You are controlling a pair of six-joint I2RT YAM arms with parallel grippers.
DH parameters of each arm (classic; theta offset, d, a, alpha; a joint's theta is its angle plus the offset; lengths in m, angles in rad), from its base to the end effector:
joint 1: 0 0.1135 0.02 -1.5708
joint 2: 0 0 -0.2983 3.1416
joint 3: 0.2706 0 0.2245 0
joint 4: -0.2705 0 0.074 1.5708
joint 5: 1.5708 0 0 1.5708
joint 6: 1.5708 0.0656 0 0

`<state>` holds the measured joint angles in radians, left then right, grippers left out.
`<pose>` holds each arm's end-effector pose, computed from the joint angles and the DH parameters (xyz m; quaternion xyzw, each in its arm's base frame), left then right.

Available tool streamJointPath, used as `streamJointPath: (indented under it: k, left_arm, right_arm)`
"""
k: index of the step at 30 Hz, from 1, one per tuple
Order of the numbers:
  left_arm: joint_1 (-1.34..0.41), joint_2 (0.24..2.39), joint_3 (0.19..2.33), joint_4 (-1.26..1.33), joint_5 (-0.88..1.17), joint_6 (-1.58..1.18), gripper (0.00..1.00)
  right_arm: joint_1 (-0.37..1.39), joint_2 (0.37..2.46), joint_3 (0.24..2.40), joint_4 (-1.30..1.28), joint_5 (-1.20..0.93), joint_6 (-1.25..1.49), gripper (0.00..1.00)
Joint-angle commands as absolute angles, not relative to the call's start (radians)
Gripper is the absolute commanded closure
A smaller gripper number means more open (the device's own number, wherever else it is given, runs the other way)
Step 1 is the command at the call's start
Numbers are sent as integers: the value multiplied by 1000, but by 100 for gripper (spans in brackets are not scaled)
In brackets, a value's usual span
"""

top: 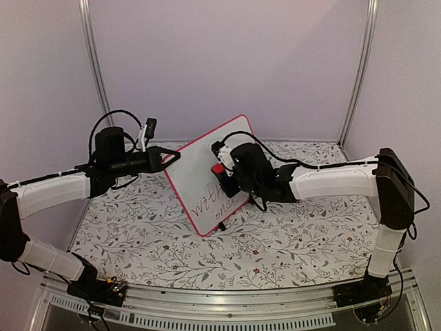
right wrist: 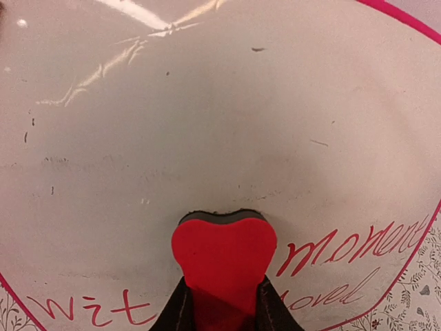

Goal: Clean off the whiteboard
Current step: Erase the whiteboard at the center of the board.

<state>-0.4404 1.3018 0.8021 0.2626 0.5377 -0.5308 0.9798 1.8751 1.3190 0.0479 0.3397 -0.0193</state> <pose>0.2444 -0.1523 0.3195 0.1299 0.7642 -0.4629 0.4300 0.2653 0.3561 0.2688 -0.3319 0.7869 0.1015 0.5102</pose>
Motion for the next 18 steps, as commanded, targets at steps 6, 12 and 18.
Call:
streamJointPath:
  k: [6, 12, 18]
  left_arm:
    - [-462, 1269, 799, 296, 643, -557, 100]
    - [-463, 1266, 800, 296, 641, -555, 100]
    - [-462, 1266, 801, 296, 642, -554, 100]
  right_arm:
    - [965, 1908, 1408, 36, 352, -65, 76]
    - [964, 1913, 1406, 27, 342, -62, 76]
    - [964, 1908, 1329, 45, 326, -26, 76]
